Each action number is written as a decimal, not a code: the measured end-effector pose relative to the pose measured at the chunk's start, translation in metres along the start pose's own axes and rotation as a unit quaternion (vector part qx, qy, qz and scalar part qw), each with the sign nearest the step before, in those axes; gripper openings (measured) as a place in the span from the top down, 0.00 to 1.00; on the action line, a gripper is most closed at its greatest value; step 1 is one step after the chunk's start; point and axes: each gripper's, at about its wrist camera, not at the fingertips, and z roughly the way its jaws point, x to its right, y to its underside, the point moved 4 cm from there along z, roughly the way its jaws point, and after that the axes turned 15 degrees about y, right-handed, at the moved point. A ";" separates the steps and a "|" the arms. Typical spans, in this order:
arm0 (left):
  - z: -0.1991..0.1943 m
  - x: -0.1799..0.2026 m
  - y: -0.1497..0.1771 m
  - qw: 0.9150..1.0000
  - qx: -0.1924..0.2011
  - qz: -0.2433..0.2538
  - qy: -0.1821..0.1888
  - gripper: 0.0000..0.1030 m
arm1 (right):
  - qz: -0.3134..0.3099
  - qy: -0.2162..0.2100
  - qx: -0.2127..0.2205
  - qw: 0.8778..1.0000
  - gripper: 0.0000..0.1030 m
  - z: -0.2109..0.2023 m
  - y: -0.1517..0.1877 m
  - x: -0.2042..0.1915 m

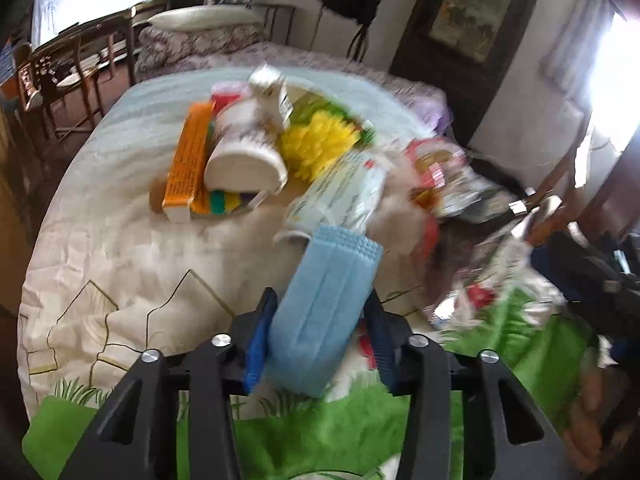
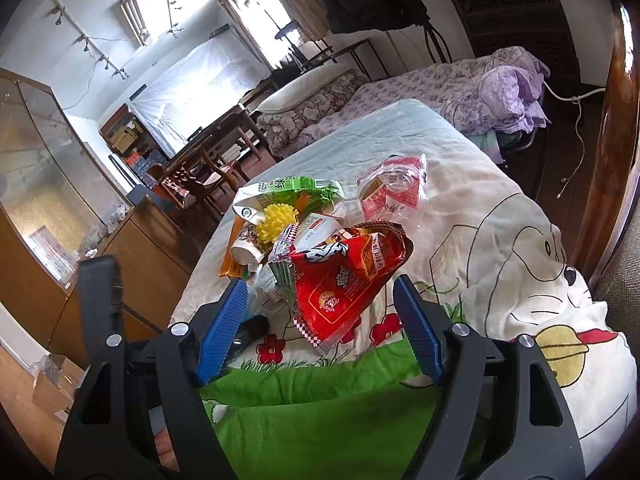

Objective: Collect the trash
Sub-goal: 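Close the left tool on the blue mask while the right tool grasps the red snack bag, then carry mask and snack bag to the red mesh wastebasket and open both tools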

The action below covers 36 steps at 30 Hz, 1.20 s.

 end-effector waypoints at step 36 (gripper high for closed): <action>-0.153 0.005 0.041 0.987 0.154 -0.040 0.018 0.68 | -0.075 -0.052 0.025 0.996 0.96 -0.026 0.012 -0.038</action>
